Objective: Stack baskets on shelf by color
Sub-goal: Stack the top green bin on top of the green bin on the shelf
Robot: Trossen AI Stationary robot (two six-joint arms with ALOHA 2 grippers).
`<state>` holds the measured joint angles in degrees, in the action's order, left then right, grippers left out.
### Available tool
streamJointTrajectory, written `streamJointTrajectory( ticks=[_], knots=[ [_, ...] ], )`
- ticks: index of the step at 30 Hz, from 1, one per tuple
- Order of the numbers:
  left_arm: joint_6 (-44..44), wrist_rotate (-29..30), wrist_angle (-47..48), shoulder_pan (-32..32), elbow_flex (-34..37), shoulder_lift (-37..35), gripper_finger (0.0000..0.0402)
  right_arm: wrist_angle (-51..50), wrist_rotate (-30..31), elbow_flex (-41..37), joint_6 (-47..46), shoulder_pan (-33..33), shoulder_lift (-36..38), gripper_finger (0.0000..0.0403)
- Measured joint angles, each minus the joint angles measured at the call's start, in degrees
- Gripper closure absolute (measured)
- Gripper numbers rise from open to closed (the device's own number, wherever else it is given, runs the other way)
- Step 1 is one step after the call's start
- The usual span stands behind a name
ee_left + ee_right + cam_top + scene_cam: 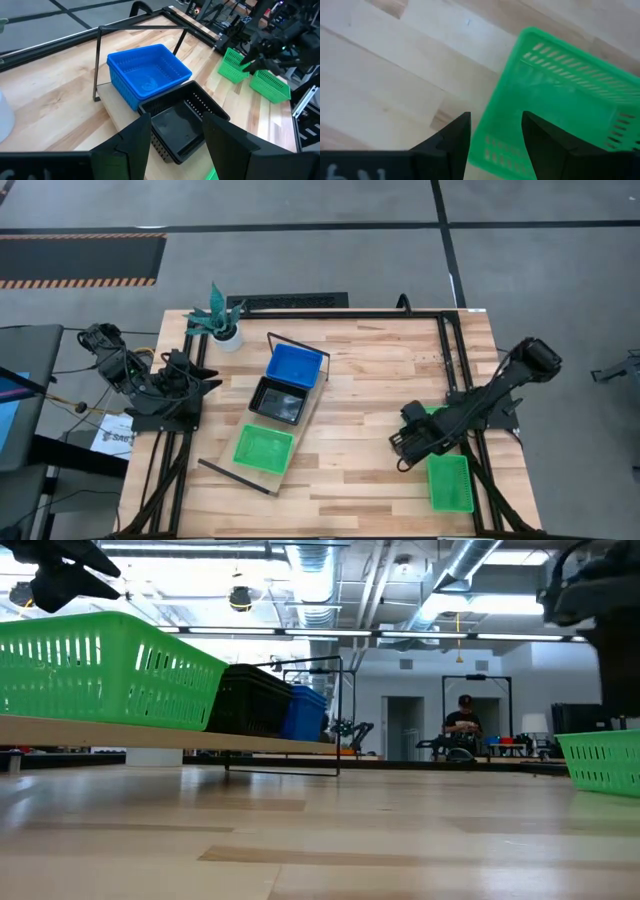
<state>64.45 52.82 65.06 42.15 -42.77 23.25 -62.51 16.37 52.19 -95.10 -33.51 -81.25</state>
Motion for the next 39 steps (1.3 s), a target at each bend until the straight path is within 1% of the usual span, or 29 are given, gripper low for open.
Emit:
streamJointTrajectory(
  ticks=[7,11,14,16,19,20,23,26,30,31,34,39],
  knots=[
    [0.7,0.0,0.0,0.0,0.0,0.0,0.0232,1.9,0.2,-2.4,0.3,2.2,-3.1,0.0204],
    [0.7,0.0,0.0,0.0,0.0,0.0,0.0232,1.9,0.1,-2.5,2.3,4.0,-4.8,0.022],
    [0.7,0.0,0.0,0.0,0.0,0.0,0.0232,2.4,-0.9,-2.5,3.7,5.5,-5.3,0.0256],
    [0.7,0.0,0.0,0.0,0.0,0.0,0.0232,3.2,-1.1,-2.5,4.9,6.2,-5.2,0.0296],
    [0.7,0.1,0.0,0.0,0.0,0.0,0.0232,5.7,-1.1,-2.4,8.1,7.0,-5.2,0.0373],
    [0.7,0.1,0.0,0.0,0.0,0.0,0.0232,6.6,-1.2,-2.3,9.9,7.2,-5.2,0.0385],
    [0.3,0.1,0.0,0.0,0.0,0.0,0.0232,7.9,-1.3,-0.4,13.9,7.6,-5.3,0.0385],
    [0.2,0.1,0.0,0.0,0.0,0.0,0.0232,8.7,2.0,4.6,19.7,7.5,-5.3,0.0395],
    [0.1,0.1,0.0,0.0,0.0,0.0,0.0232,8.6,7.9,13.2,29.7,6.9,-5.3,0.0397],
    [0.1,0.1,0.0,0.0,0.0,0.0,0.0232,9.3,9.2,15.4,33.6,6.8,-5.3,0.0398],
    [0.1,0.1,0.0,0.0,0.0,0.0,0.0232,13.2,13.2,20.1,52.2,5.3,-5.3,0.0398],
    [0.1,0.1,0.0,0.0,0.0,0.0,0.0232,21.5,15.5,23.1,84.3,3.8,-5.3,0.04]
  ],
)
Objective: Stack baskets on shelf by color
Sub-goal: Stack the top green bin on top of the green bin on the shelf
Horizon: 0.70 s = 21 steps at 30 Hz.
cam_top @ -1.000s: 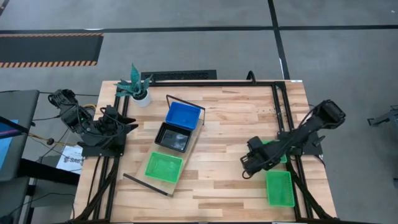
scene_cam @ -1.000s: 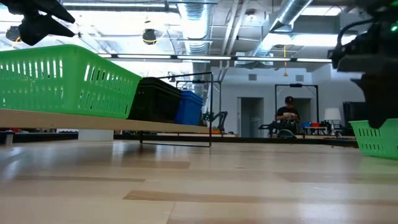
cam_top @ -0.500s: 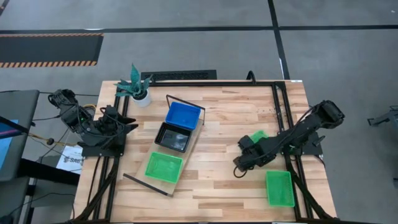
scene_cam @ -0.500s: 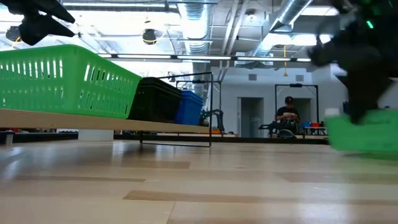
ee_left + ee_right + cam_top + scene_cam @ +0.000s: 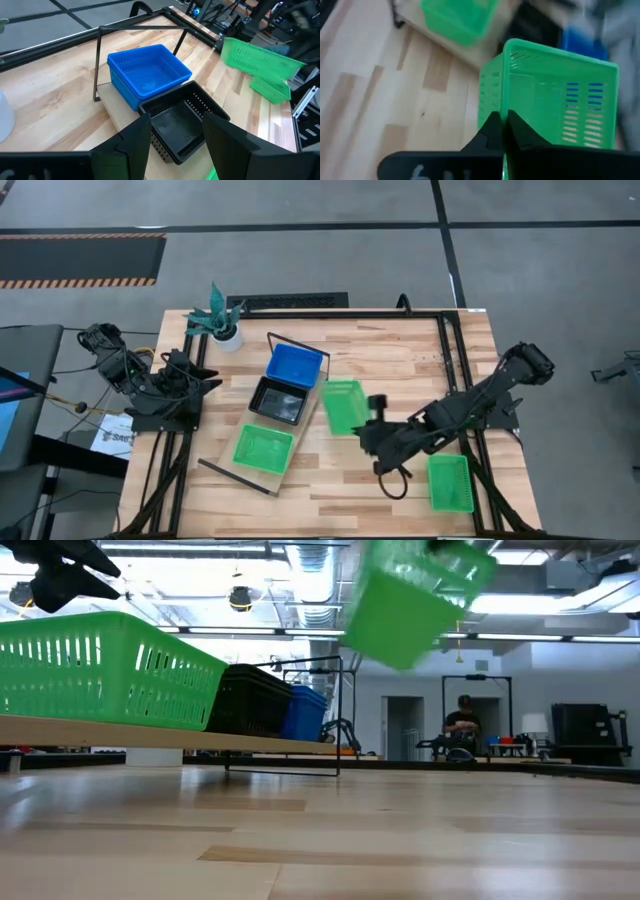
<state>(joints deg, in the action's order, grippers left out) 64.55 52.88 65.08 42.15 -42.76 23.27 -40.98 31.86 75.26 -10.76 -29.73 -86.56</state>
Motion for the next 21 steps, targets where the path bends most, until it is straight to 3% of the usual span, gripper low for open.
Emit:
streamJointTrajectory(
  ticks=[4,11,16,21],
  knots=[
    [0.0,0.0,0.0,0.0,0.0,0.0,0.0232,10.0,0.0,0.0,24.5,-0.2,-0.4,0.0399],
    [0.0,0.1,0.0,0.0,0.0,0.0,0.0232,28.1,-5.4,0.2,53.0,1.4,-6.2,0.0397],
    [0.0,0.4,0.0,0.0,0.0,0.0,0.0232,40.5,-10.5,0.1,65.6,3.7,-12.9,0.0396],
    [0.0,0.4,0.0,0.0,0.0,0.0,0.0232,42.7,-16.9,3.8,68.0,6.4,-19.3,0.0396]
  ],
)
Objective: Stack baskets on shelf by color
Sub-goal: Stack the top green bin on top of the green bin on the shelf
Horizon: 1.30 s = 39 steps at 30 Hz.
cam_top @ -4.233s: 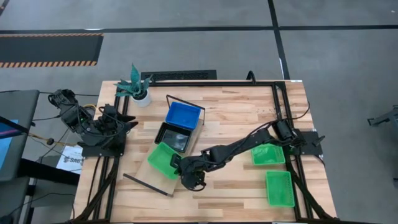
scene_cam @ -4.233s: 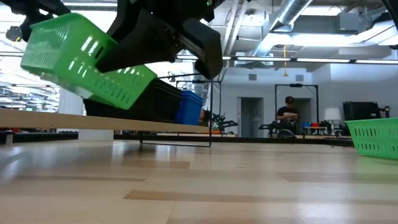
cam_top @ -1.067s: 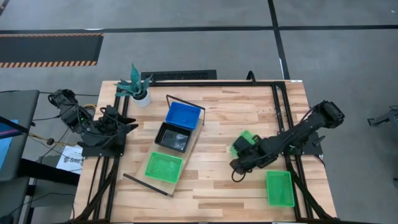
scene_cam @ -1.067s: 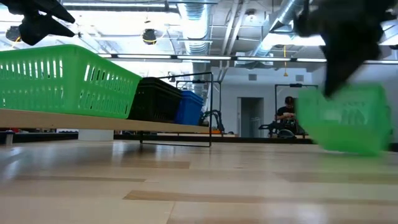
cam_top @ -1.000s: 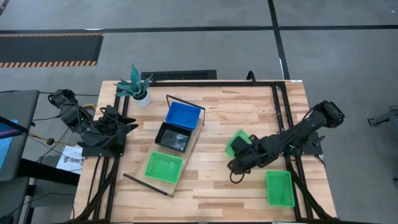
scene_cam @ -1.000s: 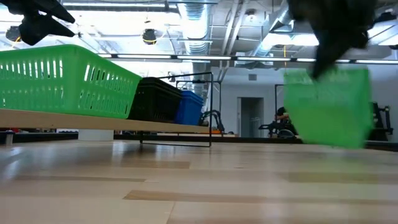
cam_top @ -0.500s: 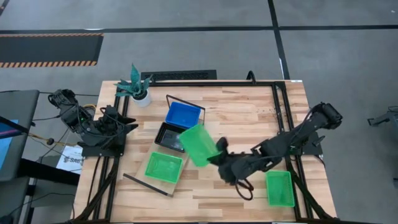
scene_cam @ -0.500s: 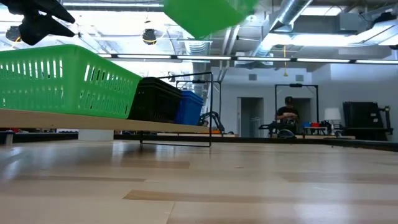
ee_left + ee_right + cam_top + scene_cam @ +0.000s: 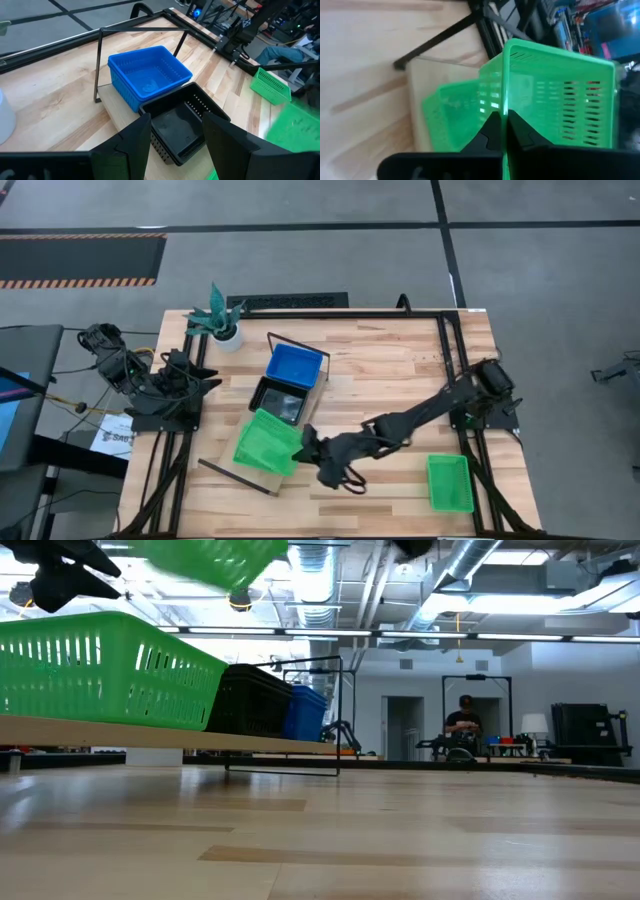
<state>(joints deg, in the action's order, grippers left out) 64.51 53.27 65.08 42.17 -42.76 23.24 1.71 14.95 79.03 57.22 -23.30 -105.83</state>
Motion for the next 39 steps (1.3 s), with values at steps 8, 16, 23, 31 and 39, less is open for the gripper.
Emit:
streamJointTrajectory(
  ticks=[8,16,23,31,39],
  knots=[
    [0.0,-0.1,0.0,0.0,0.0,0.0,0.0232,-2.6,-7.9,5.7,4.4,2.2,-6.2,0.0391],
    [0.0,-0.1,0.0,0.0,0.0,0.0,0.0232,-5.2,-10.6,5.9,6.4,3.7,-5.9,0.0389],
    [0.0,-0.1,0.0,0.0,0.0,0.0,0.0232,-7.3,-11.3,5.9,8.9,4.8,-6.9,0.0388],
    [-0.3,-0.1,0.3,0.0,0.0,0.0,0.0232,-7.8,-12.7,5.8,12.5,5.7,-7.8,0.0386],
    [-0.3,-0.1,1.1,0.0,0.0,0.0,0.0232,-9.0,-12.7,5.9,13.1,6.7,-7.8,0.0383]
  ],
)
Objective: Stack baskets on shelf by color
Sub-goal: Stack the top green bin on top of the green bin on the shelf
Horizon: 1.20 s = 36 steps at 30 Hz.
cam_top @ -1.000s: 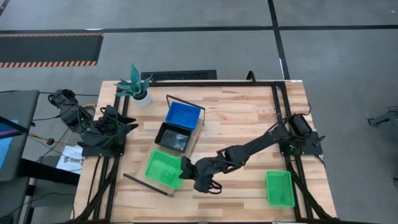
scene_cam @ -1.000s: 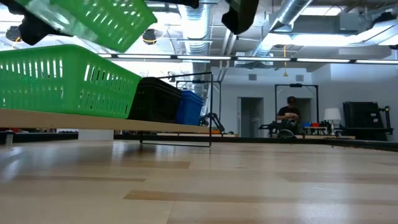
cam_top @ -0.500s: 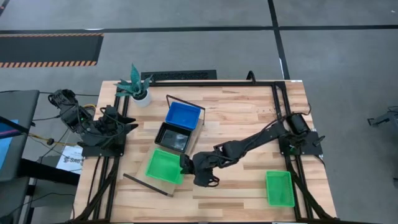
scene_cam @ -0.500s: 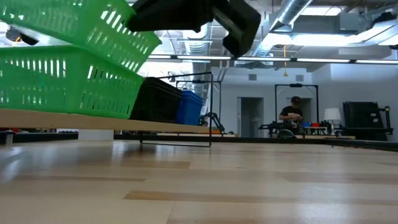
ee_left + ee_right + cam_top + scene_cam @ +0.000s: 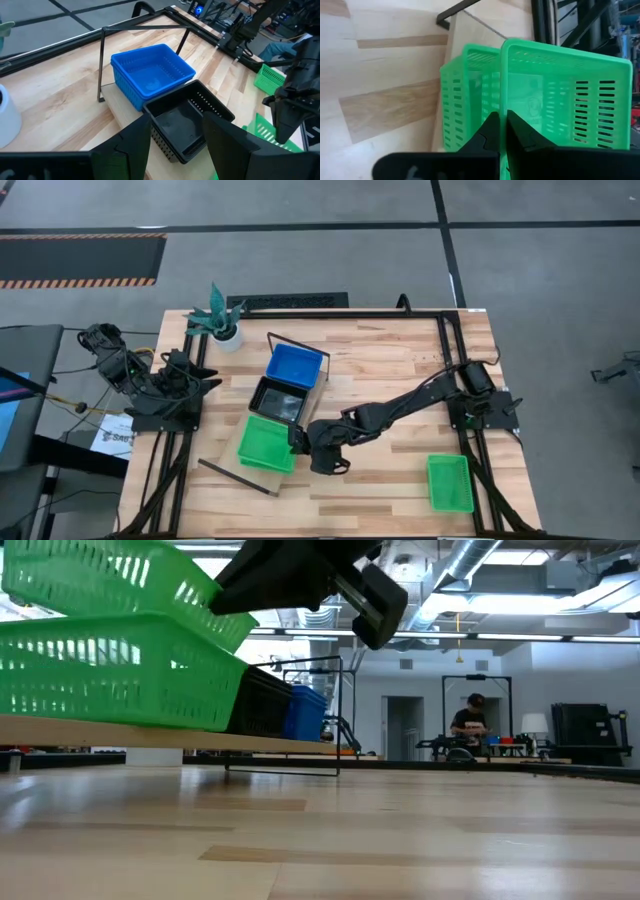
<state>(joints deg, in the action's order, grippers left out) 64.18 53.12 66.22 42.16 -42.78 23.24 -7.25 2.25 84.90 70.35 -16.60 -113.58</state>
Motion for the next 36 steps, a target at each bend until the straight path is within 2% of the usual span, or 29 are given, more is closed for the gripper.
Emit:
streamJointTrajectory(
  ticks=[8,21,31,36],
  knots=[
    [0.0,-0.2,0.4,0.0,0.0,0.0,0.0232,-0.3,0.0,0.0,0.4,0.5,0.0,0.0368],
    [0.0,-0.2,0.4,0.0,0.0,0.0,0.0232,-0.7,0.3,0.0,0.8,0.5,0.0,0.0299],
    [0.0,-0.1,0.4,0.0,0.0,0.0,0.0232,-0.6,2.3,0.0,0.6,0.5,0.5,0.023],
    [0.1,-0.2,0.4,0.0,0.0,0.0,0.0232,-0.6,2.6,0.0,-5.8,-0.1,2.7,0.0206]
  ],
)
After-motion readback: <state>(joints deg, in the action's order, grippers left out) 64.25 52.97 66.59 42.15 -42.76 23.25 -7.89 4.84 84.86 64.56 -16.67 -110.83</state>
